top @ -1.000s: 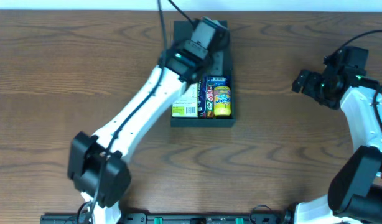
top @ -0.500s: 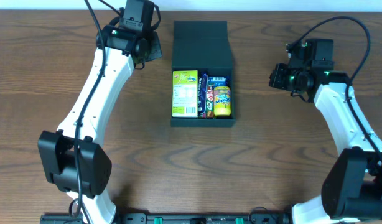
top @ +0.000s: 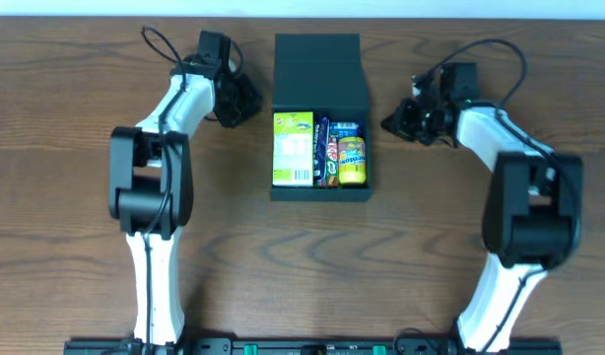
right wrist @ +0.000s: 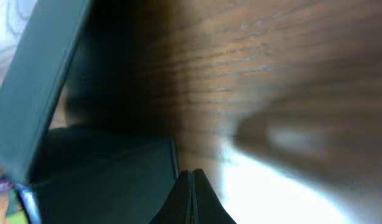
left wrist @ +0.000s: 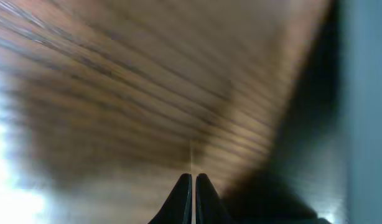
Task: Pack container
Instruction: 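Grip the green box lid edges with both grippers and swing it closed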
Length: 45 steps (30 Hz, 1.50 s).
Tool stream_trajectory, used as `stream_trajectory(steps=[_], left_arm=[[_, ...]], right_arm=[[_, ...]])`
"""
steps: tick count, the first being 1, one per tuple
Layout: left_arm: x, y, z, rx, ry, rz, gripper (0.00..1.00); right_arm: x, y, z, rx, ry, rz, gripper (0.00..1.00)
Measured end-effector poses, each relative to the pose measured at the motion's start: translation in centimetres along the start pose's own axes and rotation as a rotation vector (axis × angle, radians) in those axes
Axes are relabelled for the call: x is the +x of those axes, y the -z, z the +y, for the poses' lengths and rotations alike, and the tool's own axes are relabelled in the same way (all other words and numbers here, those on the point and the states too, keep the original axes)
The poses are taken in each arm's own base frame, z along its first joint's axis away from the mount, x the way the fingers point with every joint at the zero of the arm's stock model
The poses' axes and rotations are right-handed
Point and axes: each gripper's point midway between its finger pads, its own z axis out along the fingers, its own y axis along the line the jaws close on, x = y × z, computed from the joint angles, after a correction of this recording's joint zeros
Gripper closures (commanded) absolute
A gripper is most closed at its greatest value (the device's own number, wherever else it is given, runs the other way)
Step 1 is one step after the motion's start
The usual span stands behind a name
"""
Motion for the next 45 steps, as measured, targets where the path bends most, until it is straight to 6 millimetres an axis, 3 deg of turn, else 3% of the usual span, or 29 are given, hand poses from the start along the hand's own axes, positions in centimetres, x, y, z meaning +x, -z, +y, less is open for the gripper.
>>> stream_trajectory(steps=[9,17,26,30,36,40,45], left_arm=[[-1.2,0.3,-4.4,0.188,0.034,-0.001,0.95],[-0.5,-0.5,-5.0,0.227,0.065,0.043,0.95],[-0.9,0.0,-6.0,0.292,0.036,0.052,0.95],[-1.1,0.7,-7.2,0.333,-0.021,0.061,0.95],[-2.1,3.6,-11.1,0.424,-0.169,0.031,0.95],[-2.1,5.7,-13.4,0.465,-0.257,0.024,0.94],[-0.8,6.5,-14.7,0.484,-0.317,0.056,0.95]], right_arm=[[-2.5,-1.7,3.9,-0.126,0.056,0.006,0.99],[-2.4,-3.0,4.6,-0.206,0.068,0.021,0.99],[-4.1,-1.9,7.0,-0.355,0.16,-0.03,0.99],[-4.1,-1.3,7.3,-0.396,0.181,-0.025,0.99],[-4.5,0.1,7.6,-0.419,0.237,-0.042,0.99],[-5.4,3.1,9.9,-0.436,0.327,-0.103,0.98],[-5.6,6.7,13.2,-0.488,0.409,-0.147,0.98]])
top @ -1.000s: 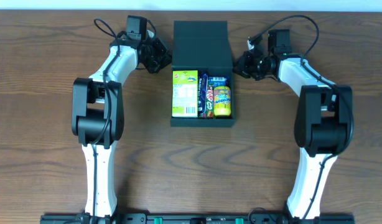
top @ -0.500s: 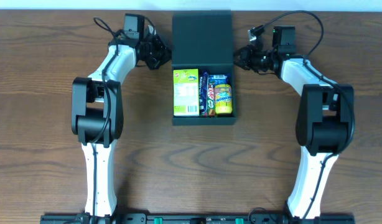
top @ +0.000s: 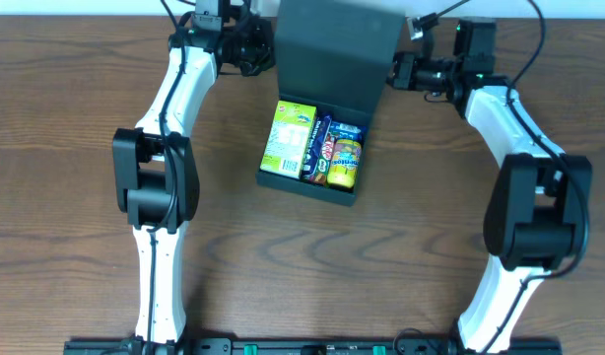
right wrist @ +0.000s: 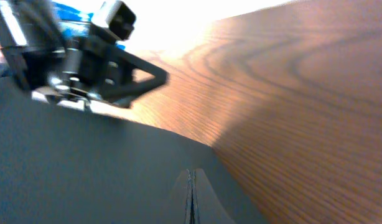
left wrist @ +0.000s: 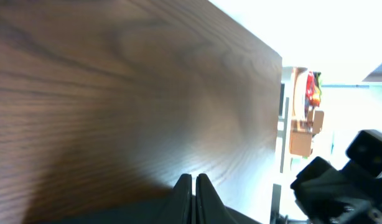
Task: Pack container
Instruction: 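Grip the green box lid edges with both grippers and swing it closed, then press down on the closed lid with both grippers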
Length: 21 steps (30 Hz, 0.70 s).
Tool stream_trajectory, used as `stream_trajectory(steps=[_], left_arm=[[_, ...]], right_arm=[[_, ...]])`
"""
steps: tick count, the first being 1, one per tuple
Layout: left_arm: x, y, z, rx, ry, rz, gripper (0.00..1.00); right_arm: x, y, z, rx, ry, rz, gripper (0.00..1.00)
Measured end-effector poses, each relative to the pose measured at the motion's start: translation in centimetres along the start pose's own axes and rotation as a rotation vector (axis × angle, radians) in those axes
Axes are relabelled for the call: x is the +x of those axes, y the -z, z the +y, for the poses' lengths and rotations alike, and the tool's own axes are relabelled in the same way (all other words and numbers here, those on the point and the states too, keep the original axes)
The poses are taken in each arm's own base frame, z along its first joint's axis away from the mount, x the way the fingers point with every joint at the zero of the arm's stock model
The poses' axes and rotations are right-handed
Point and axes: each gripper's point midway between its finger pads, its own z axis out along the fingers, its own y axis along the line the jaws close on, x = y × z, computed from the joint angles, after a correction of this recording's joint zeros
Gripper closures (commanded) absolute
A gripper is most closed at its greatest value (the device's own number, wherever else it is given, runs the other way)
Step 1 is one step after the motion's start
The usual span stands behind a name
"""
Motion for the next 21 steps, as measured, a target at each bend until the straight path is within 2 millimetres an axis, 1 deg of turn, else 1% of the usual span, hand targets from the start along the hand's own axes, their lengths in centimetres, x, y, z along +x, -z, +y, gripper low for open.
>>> stream_trajectory(steps=[1,3,9,12,14,17,21], left_arm=[[0.2,0.0,-0.3,0.002,-0.01,0.011,0.94],[0.7,0.2,-0.6,-0.004,-0.021,0.03,0.95],[1.6,1.8,-1.8,-0.042,-0.1,0.079,0.94],[2.0,2.7,-1.8,-0.095,-0.13,0.09,0.95],[2.3,3.4,-1.0,-0.166,-0.143,0.096,0.94],[3.5,4.7,1.1,-0.309,-0.123,0.125,0.94],[6.2,7.2,4.8,-0.534,-0.064,0.211,0.94]], right_arm=[[-0.3,0.2,0.6,-0.007,0.011,-0.004,0.98],[-0.3,0.5,1.1,-0.012,0.016,0.0,0.98],[1.3,0.9,1.0,0.026,-0.026,0.05,0.98],[2.0,1.7,1.0,0.088,-0.047,0.075,0.98],[2.9,2.5,0.9,0.164,-0.063,0.103,0.99],[4.8,3.6,0.2,0.292,-0.099,0.167,0.99],[8.0,4.2,-1.5,0.463,-0.129,0.273,0.99]])
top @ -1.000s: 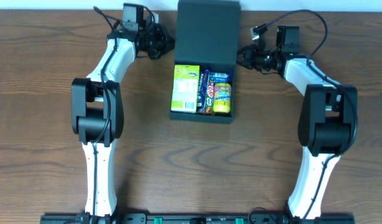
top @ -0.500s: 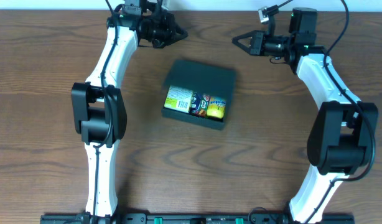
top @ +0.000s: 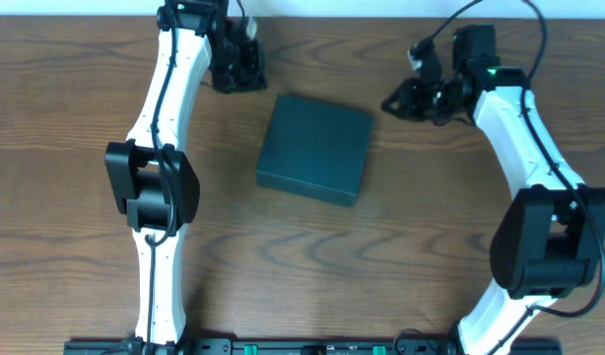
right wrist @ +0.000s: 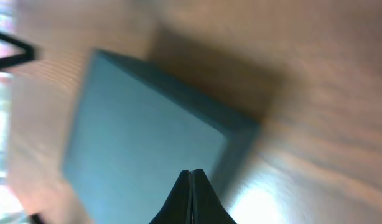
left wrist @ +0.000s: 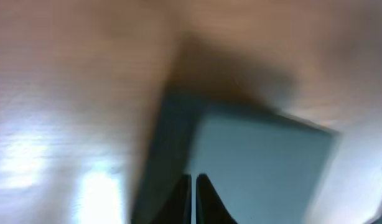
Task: Pack container
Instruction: 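Press down on the closed lid with both grippers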
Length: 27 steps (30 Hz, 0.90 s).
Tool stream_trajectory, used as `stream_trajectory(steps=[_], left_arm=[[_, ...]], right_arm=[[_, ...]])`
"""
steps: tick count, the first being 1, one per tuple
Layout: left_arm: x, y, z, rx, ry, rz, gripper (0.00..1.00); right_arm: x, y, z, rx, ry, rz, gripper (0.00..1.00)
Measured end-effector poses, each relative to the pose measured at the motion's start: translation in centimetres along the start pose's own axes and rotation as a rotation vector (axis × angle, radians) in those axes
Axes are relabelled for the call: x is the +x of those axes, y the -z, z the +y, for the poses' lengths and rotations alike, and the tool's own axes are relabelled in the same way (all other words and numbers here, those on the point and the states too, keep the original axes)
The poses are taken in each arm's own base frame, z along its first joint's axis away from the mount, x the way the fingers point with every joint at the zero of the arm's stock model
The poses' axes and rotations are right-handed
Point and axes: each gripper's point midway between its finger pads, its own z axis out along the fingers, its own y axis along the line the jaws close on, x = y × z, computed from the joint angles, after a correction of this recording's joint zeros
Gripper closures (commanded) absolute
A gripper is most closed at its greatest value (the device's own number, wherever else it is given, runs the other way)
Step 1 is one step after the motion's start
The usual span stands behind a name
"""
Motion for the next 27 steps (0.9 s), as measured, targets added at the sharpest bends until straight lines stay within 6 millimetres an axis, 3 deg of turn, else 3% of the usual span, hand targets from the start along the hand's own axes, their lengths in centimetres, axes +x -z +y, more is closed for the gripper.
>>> stream_trajectory(steps=[6,11,18,22,27], left_arm=[[2.6,-2.0,3.3,-0.123,0.033,0.099,0.94],[5.7,-4.7,5.1,-0.151,0.086,0.212,0.94],[8.7,-7.0,3.7,-0.148,0.076,0.303,0.94],[9.7,-7.2,3.0,-0.16,0.063,0.332,0.94],[10.4,-7.1,2.7,-0.167,0.064,0.356,0.94]], right_arm=[[1.8,-1.6,-2.1,0.096,-0.017,0.052,0.99],[4.1,-4.1,-4.0,0.129,-0.064,0.136,0.99],[3.2,-6.2,-2.6,0.116,0.009,0.101,0.99],[1.8,-6.3,-2.5,0.11,0.04,0.049,0.99],[2.0,-6.3,-2.4,0.107,0.04,0.057,0.99]])
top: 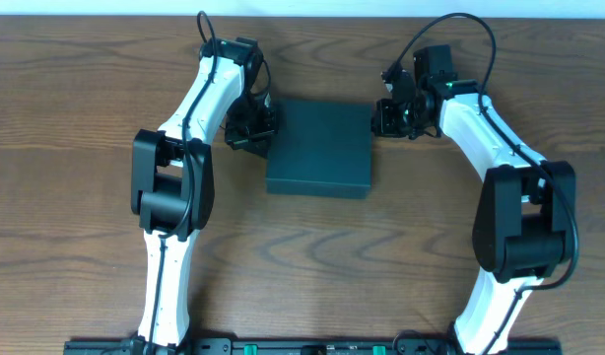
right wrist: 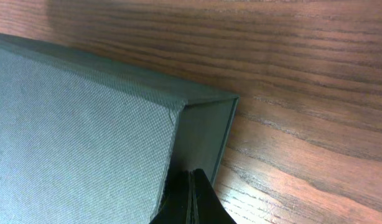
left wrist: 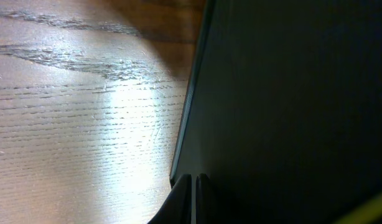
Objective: Pack container
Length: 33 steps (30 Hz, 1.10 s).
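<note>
The dark green box (top: 319, 146) lies flat on the wooden table with its lid down, so its contents are hidden. My left gripper (top: 260, 130) is shut and rests against the box's left side wall (left wrist: 253, 112), its closed tips (left wrist: 193, 178) at the wall's lower edge. My right gripper (top: 380, 118) is shut too, pressed against the box's upper right corner (right wrist: 203, 118), with its tips (right wrist: 192, 173) touching the side wall.
Bare wooden tabletop (top: 86, 197) surrounds the box on all sides. Both arms reach in from the near edge, and their cables (top: 450, 25) loop over the far part of the table.
The box was lying skewed; it now sits square to the table. Both shut grippers, which stood apart from it near the far edge, have come in against its left side and upper right corner.
The box lay open with snack packs showing, both shut grippers beside its lid. Then the lid stood raised between the two grippers and the box had turned askew. After that the lid was down on the skewed box. Now the box is straight, held between both grippers.
</note>
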Tool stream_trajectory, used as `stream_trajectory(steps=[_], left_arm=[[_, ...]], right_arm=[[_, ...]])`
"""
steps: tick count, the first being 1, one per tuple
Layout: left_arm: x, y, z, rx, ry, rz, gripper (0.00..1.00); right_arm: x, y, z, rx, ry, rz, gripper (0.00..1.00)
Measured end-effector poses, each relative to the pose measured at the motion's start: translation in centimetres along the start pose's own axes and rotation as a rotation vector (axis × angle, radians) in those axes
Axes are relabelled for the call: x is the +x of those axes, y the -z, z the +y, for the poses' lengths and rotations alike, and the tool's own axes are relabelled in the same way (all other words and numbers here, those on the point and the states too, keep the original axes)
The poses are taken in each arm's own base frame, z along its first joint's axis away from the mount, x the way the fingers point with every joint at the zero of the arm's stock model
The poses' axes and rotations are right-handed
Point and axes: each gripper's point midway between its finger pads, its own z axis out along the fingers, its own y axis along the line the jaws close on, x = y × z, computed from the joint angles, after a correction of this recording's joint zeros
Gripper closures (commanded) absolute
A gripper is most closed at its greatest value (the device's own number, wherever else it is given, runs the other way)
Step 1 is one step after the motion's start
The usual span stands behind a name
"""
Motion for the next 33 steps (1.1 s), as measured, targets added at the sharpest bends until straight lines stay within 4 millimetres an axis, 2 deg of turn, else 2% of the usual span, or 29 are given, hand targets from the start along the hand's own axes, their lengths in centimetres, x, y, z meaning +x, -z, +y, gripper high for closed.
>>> stream_trajectory(steps=[5,8,10,11,12,14,16,17,18,19,20,22,25,27,29,30,31,32,33], left_arm=[[-0.2,0.4,0.6,-0.03,0.037,-0.02,0.94],[-0.3,2.6,2.0,-0.088,0.058,-0.087,0.94],[-0.1,7.3,3.1,-0.128,0.066,-0.213,0.94],[0.3,9.3,3.3,-0.137,0.064,-0.265,0.94],[1.2,12.4,3.5,-0.147,0.06,-0.343,0.94],[2.7,16.1,3.5,-0.155,0.046,-0.439,0.94],[5.1,20.0,3.0,-0.15,0.019,-0.549,0.94],[6.3,21.5,2.7,-0.144,0.001,-0.606,0.94],[8.2,22.4,2.7,-0.143,-0.017,-0.64,0.94],[9.9,22.5,3.0,-0.143,-0.024,-0.657,0.94],[11.0,22.4,3.3,-0.141,-0.031,-0.674,0.94],[13.6,20.9,4.3,-0.132,-0.038,-0.69,0.94],[17.3,17.5,5.9,-0.113,-0.053,-0.694,0.94],[20.0,14.9,7.0,-0.09,-0.066,-0.694,0.94],[22.1,13.2,7.6,-0.059,-0.081,-0.713,0.94],[23.3,12.4,7.9,-0.043,-0.088,-0.727,0.94],[24.1,12.0,8.1,-0.029,-0.091,-0.745,0.72],[24.6,11.9,8.2,-0.018,-0.095,-0.767,0.28],[25.0,12.0,8.2,-0.002,-0.091,-0.791,0.04]], right_arm=[[1.7,0.6,-0.6,0.021,-0.02,0.078,0.99],[1.9,1.8,-1.7,0.072,-0.015,0.099,0.99],[1.5,4.2,-2.2,0.125,0.015,0.084,0.99],[1.2,5.8,-2.0,0.144,0.035,0.062,0.99],[1.1,7.5,-1.5,0.158,0.058,0.039,0.98],[0.9,10.8,0.0,0.168,0.096,-0.016,0.99],[0.8,15.0,2.1,0.175,0.145,-0.101,0.99],[1.2,17.9,3.5,0.178,0.173,-0.156,0.99],[1.5,19.5,4.3,0.179,0.191,-0.195,0.98],[2.5,21.2,5.1,0.179,0.21,-0.237,0.98],[3.7,22.1,5.5,0.179,0.219,-0.257,0.98],[6.6,22.9,5.8,0.176,0.225,-0.278,0.99],[11.5,21.8,5.8,0.161,0.233,-0.293,0.98],[15.4,20.3,5.2,0.146,0.212,-0.285,0.98],[18.8,19.1,4.6,0.132,0.187,-0.282,0.99],[20.3,18.8,4.4,0.124,0.171,-0.294,0.94],[21.1,19.0,4.4,0.116,0.158,-0.323,0.65],[21.5,19.2,4.5,0.108,0.137,-0.344,0.01],[21.8,19.7,4.7,0.1,0.124,-0.373,0.01]])
